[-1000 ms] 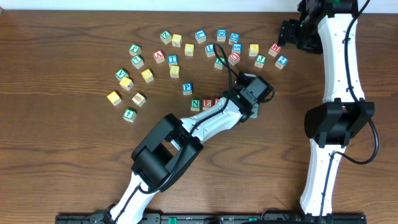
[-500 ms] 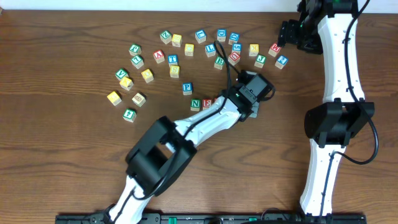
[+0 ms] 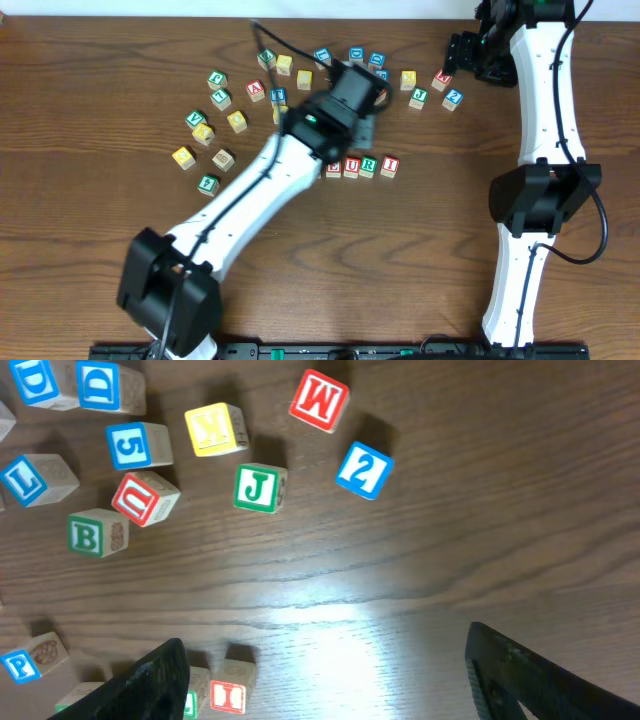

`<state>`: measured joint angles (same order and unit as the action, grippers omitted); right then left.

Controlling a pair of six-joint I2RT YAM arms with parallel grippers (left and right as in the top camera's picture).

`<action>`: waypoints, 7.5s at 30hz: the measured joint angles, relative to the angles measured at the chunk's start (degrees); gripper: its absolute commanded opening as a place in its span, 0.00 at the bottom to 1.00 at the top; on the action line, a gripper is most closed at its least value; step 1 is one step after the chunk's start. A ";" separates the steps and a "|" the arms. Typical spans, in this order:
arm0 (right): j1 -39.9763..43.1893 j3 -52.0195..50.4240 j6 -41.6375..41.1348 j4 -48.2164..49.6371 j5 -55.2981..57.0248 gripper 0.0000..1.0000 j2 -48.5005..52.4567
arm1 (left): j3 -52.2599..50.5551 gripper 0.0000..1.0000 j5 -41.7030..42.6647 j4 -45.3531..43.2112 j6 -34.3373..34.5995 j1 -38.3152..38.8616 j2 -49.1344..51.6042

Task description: Spell out NEURIPS

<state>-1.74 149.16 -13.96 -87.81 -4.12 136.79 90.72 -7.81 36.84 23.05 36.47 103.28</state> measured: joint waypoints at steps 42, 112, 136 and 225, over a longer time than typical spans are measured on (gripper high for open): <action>-11.23 0.00 -0.02 3.48 -0.37 0.83 0.00 | 0.00 0.43 2.45 9.31 -7.04 -20.90 -1.73; -11.23 0.00 -0.02 2.62 -0.37 0.84 0.00 | 0.00 0.43 5.97 9.25 -6.12 -20.35 -1.73; -11.26 0.00 -0.02 2.14 -0.37 0.84 0.00 | 0.00 0.43 5.99 9.25 -5.62 -19.54 -1.60; -11.23 0.00 -0.02 1.73 0.09 0.87 0.00 | -1.27 0.58 3.10 -3.52 2.64 -11.96 19.19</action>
<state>-12.97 149.16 -13.98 -86.08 -4.03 136.79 89.45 -4.71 33.32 25.69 24.51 122.48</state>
